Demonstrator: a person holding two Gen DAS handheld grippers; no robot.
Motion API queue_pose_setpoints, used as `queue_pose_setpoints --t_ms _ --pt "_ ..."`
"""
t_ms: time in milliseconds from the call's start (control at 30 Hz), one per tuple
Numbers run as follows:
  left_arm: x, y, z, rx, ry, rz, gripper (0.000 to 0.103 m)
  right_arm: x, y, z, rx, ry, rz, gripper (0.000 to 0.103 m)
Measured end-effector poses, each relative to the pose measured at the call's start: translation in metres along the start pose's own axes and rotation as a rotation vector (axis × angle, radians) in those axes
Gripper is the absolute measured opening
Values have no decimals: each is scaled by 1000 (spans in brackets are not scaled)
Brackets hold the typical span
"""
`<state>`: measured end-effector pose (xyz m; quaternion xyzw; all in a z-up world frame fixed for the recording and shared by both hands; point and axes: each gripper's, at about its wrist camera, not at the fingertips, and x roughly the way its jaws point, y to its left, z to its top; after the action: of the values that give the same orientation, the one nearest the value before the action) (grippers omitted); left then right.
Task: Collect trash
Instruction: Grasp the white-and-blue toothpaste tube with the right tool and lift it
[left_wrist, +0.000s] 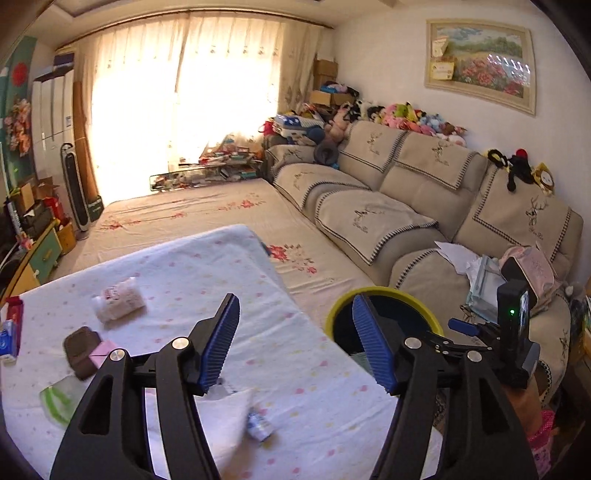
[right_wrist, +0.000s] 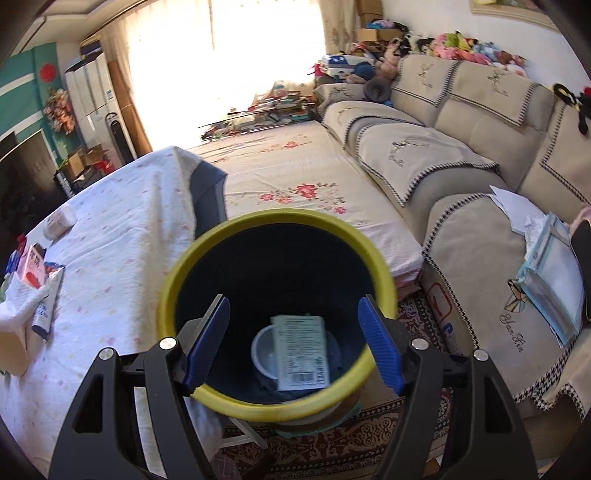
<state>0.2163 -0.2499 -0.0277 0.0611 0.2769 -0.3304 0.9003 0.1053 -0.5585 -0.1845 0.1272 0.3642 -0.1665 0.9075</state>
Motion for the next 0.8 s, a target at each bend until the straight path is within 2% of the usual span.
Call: queue_pose_setpoints --t_ms 267,433,500,567,733,800 --pt "-63 120 -13 -94 -70 239 64 -6 84 6 -140 4 123 68" --pt "-87 200 -39 -203 -80 362 64 -16 138 3 -222 -1 246 68" --pt "-93 226 -52 -240 -84 415 64 -21 158 -1 -270 5 290 65" --pt "-97 249 -67 -280 -84 438 64 -24 176 -5 -315 16 316 63" --pt "-93 290 -100 -370 -82 441 65 -30 214 -14 -409 38 346 59" --pt "-84 301 -109 -395 -54 459 65 -30 226 -18 -432 48 355 56"
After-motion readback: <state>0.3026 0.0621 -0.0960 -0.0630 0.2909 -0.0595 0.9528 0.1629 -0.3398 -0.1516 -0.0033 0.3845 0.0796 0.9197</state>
